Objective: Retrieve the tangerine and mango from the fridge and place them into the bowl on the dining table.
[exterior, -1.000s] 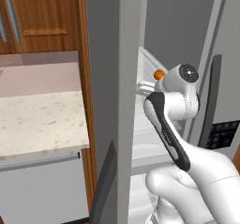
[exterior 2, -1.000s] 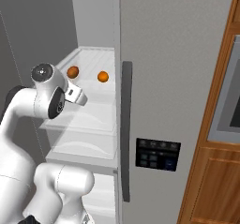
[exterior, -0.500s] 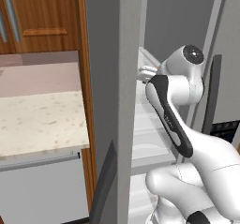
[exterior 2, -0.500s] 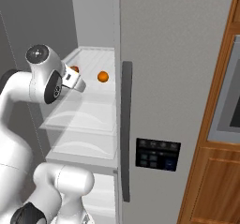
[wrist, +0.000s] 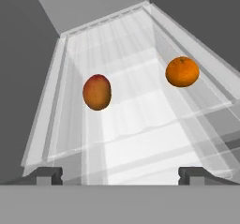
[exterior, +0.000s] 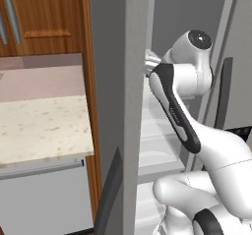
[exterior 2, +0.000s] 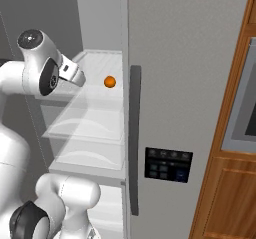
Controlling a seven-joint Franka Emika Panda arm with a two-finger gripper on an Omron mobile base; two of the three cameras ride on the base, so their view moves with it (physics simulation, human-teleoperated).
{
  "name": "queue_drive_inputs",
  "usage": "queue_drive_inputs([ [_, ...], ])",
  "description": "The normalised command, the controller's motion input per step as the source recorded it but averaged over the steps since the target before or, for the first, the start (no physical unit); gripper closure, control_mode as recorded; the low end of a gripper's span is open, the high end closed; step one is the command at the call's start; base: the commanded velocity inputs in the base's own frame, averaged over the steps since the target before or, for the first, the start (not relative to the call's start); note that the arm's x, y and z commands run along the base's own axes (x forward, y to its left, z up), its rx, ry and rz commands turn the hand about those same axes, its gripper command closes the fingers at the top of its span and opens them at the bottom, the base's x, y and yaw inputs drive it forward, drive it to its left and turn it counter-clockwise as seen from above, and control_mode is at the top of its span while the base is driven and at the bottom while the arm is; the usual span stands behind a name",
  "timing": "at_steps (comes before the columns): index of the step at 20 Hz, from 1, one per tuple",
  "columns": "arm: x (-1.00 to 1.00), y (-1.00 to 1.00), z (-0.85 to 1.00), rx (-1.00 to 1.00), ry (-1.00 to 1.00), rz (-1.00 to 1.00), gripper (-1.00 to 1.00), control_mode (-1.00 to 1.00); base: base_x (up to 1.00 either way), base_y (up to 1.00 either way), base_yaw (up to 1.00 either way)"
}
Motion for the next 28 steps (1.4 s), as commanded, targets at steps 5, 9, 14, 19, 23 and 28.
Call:
queue_drive_inputs([
  [5,0.12,0.33,-0.01,-0.02,0.00,0.03,-1.00,-1.00,0.00,0.00,0.00],
  [9,0.27,0.04,0.00,0.00,0.00,0.02,-1.00,-1.00,0.00,0.00,0.00],
  [14,0.44,0.00,-0.01,0.00,-0.01,0.00,-1.00,-1.00,0.00,0.00,0.00],
  [19,0.43,0.00,-0.08,0.00,0.00,0.01,-1.00,-1.00,0.00,0.00,0.00],
  [23,0.38,0.00,-0.09,0.00,0.03,0.06,-1.00,-1.00,0.00,0.00,0.00],
  [28,0.34,0.00,-0.17,-0.04,0.11,0.05,-1.00,-1.00,0.00,0.00,0.00],
])
